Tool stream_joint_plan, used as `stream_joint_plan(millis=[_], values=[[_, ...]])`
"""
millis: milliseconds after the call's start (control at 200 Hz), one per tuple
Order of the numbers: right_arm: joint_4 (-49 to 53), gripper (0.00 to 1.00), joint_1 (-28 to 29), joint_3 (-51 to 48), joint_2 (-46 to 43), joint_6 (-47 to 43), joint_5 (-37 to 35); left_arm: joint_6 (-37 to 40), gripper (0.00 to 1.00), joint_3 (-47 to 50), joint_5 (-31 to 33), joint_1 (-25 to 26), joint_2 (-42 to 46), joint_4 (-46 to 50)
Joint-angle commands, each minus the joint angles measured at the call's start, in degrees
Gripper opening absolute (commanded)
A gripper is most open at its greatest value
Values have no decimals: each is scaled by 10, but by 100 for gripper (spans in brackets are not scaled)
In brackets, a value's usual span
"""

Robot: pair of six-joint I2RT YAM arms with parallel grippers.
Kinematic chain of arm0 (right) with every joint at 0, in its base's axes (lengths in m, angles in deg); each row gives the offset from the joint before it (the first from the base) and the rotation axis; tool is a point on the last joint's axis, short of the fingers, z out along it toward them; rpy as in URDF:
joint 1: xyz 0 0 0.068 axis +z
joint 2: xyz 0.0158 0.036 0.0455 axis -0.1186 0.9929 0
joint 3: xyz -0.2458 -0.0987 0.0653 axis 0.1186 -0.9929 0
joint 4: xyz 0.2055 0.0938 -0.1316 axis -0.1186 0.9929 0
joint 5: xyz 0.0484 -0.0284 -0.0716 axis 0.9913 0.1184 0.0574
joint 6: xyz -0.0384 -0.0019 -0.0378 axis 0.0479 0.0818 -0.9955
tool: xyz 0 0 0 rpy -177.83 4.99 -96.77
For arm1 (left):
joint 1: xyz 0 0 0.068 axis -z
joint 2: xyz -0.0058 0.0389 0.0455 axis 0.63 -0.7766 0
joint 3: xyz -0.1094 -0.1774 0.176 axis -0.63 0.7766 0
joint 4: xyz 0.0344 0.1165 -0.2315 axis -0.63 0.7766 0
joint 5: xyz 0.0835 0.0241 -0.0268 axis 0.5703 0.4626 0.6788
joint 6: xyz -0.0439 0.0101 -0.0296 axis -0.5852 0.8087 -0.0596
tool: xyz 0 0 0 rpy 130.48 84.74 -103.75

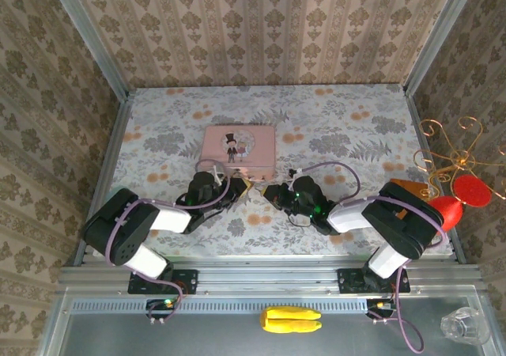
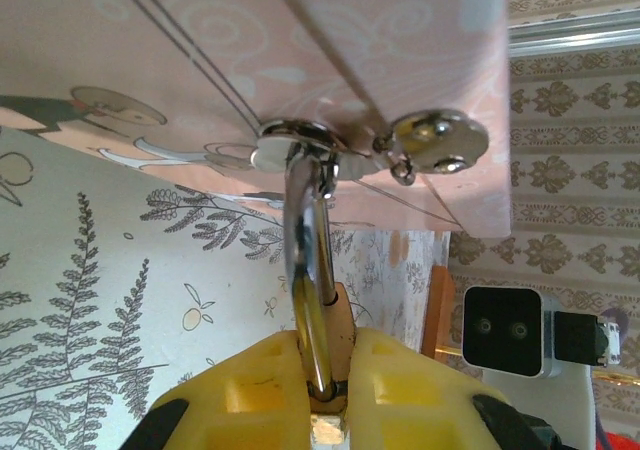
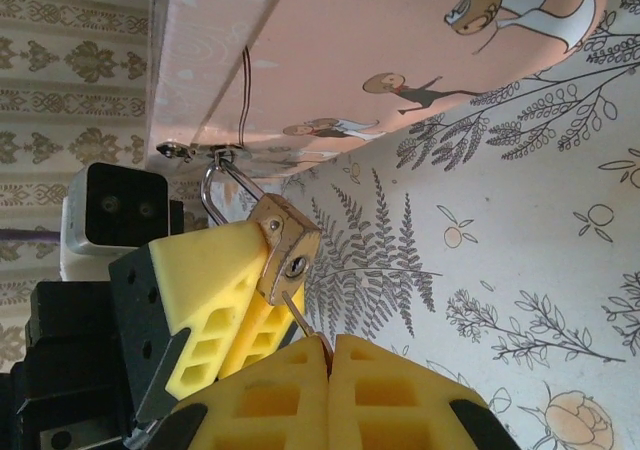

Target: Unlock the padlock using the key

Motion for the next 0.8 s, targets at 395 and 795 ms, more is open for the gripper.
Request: stream_joint_plan(millis=[395, 795], values=[[-60, 0, -19, -2, 42, -3, 66, -26, 0, 1, -2, 1, -20, -123], [-79, 0, -33, -2, 62, 4, 89, -25, 0, 5, -2, 6, -42, -138]])
